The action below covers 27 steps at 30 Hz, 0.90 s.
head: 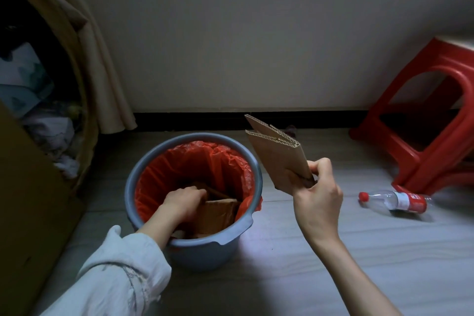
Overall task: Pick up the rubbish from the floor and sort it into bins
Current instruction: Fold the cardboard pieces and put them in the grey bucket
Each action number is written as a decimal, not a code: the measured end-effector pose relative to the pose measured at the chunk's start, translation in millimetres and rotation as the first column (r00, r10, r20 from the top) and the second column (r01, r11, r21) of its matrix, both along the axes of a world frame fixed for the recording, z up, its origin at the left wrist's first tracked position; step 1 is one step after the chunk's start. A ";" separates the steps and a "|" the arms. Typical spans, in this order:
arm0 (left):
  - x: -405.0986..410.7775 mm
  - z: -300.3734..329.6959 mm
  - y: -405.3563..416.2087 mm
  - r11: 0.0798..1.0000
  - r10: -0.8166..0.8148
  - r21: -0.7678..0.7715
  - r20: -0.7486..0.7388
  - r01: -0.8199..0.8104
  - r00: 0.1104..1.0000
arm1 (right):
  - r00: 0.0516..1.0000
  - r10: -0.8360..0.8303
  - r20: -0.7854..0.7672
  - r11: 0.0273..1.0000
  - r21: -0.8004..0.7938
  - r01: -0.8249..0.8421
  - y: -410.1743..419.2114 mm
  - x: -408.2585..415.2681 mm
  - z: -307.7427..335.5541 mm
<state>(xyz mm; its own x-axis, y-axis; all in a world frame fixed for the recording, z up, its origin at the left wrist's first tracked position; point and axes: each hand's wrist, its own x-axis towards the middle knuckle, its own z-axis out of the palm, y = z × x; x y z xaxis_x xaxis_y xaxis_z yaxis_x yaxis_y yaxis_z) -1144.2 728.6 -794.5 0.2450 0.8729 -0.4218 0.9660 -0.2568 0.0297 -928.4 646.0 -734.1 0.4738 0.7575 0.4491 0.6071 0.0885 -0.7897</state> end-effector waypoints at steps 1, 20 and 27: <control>0.7 1.6 -0.7 1.000 -0.022 -0.004 -0.043 0.022 0.999 | 1.000 -0.001 0.020 1.000 0.030 0.000 -0.2 -1.2 1.7; -73.5 12.2 -17.6 0.652 0.284 0.379 0.682 -0.657 0.674 | 0.764 0.645 -0.014 0.683 -0.436 -0.586 79.5 -70.4 30.3; -75.8 5.1 -15.0 0.631 0.399 0.091 0.814 -0.771 0.422 | 0.509 0.856 0.087 0.344 -0.832 -0.436 116.3 -93.5 -12.8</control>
<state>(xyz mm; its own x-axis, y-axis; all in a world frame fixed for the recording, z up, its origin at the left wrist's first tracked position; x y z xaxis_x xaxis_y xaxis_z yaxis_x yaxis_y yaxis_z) -1220.0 713.6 -789.4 -0.3682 0.9290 0.0367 0.5916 0.2037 0.7801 -1021.9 762.3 -746.9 -0.4223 0.8393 -0.3425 0.8565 0.2457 -0.4540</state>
